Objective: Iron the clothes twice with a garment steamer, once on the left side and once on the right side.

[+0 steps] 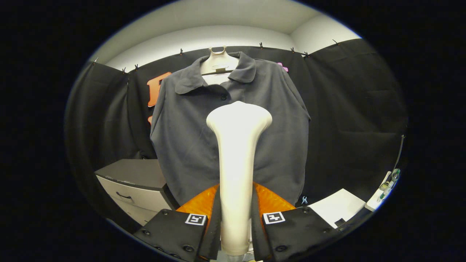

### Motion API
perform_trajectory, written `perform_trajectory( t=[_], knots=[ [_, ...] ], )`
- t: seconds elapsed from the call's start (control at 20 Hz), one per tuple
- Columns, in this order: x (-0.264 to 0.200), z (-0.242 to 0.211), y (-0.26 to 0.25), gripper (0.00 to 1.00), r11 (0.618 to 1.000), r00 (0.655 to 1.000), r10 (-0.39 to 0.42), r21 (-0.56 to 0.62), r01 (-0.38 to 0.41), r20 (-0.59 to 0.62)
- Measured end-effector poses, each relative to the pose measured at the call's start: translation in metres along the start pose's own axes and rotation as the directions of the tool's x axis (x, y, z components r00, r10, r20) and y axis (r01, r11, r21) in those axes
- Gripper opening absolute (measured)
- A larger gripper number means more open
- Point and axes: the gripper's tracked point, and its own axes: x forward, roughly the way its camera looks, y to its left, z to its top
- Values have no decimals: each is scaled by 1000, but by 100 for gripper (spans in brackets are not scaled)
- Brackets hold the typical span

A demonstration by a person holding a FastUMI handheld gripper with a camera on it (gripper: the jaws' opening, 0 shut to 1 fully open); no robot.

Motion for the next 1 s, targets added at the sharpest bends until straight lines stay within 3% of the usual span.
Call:
perform_trajectory(
  t=[0.5, 1.0],
  knots=[
    [56, 60, -62, 43, 999, 998, -38, 27, 37, 58],
    [79, 50, -81, 43, 999, 999, -38, -7, 38, 21]
  ],
)
